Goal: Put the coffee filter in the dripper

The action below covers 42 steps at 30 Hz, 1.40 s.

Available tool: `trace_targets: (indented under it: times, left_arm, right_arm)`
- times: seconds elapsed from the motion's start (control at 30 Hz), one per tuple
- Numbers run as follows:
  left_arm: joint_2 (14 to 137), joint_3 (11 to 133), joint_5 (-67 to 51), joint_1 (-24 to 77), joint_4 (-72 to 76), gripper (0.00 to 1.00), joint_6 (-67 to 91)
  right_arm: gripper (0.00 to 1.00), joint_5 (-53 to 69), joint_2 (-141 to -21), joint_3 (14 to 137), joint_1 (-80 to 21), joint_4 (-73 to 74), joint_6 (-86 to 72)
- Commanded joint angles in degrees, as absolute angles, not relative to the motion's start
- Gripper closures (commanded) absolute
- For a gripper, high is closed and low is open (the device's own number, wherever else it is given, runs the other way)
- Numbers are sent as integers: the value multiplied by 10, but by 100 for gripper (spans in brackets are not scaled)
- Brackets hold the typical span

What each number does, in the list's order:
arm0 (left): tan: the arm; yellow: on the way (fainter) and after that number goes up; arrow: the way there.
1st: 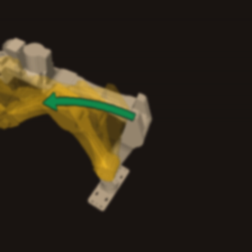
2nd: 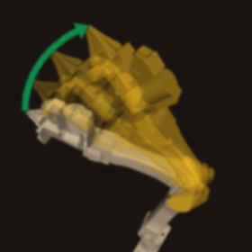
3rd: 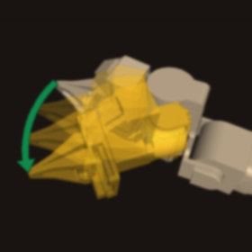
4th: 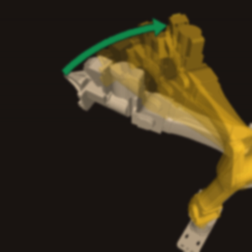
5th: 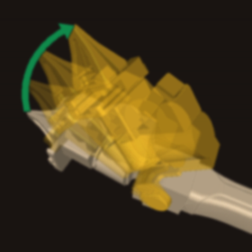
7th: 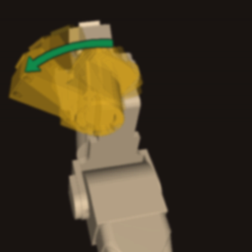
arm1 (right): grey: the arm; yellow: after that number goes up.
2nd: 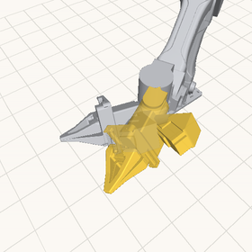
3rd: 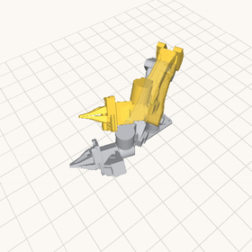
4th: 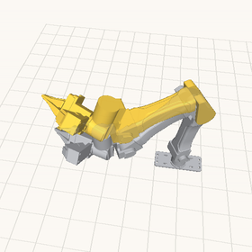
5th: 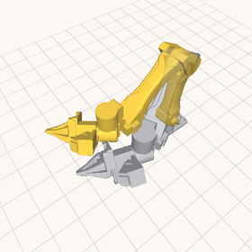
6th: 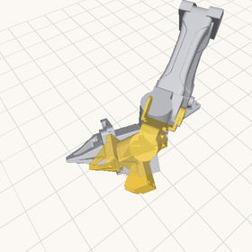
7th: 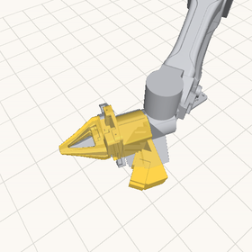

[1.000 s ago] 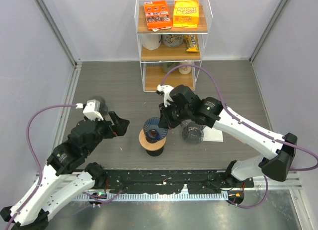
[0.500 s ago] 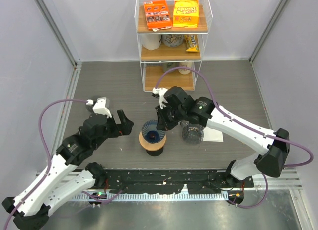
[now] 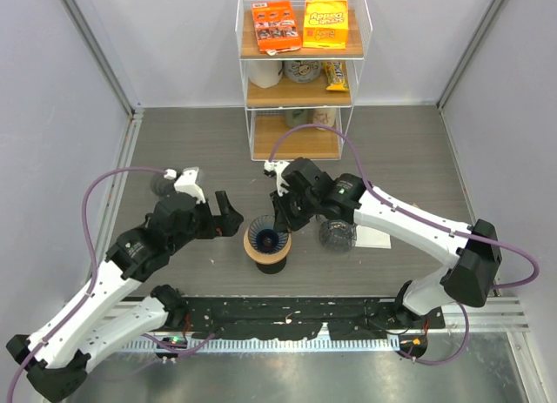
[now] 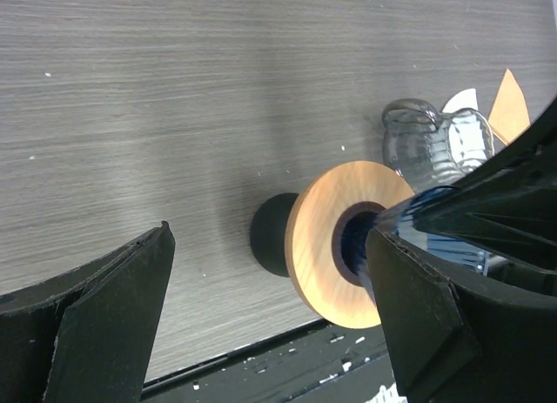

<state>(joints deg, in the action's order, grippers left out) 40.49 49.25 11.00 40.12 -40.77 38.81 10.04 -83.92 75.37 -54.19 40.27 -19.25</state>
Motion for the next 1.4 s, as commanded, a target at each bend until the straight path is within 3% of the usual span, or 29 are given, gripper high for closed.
trace_targets:
  times: [0.0, 0.13, 0.27, 0.7, 0.87, 1.13, 1.37]
  left_arm:
    - [427, 523, 48, 402, -383, 0, 379]
    - [446, 525, 12, 402, -373, 0, 375]
    - [469, 524, -26, 402, -364, 7, 374]
    - [536, 555, -105, 402, -390, 45, 356]
    - [561, 575, -105, 402, -413, 60, 350]
    - [589, 584, -106, 404, -438, 74, 336]
    - [617, 584, -87, 416, -466, 98, 323]
  right_arm:
    - [94, 90, -839, 753, -550, 383, -200]
    - [95, 74, -846, 757, -553, 395, -200]
    - [95, 74, -853, 758, -555, 402, -199]
    - [95, 51, -865, 773, -558, 439, -195]
    - [95, 50, -873, 777, -558, 447, -195]
    - [95, 47, -883, 775, -559, 468, -194]
    - [95, 51, -896, 752, -558, 471, -196]
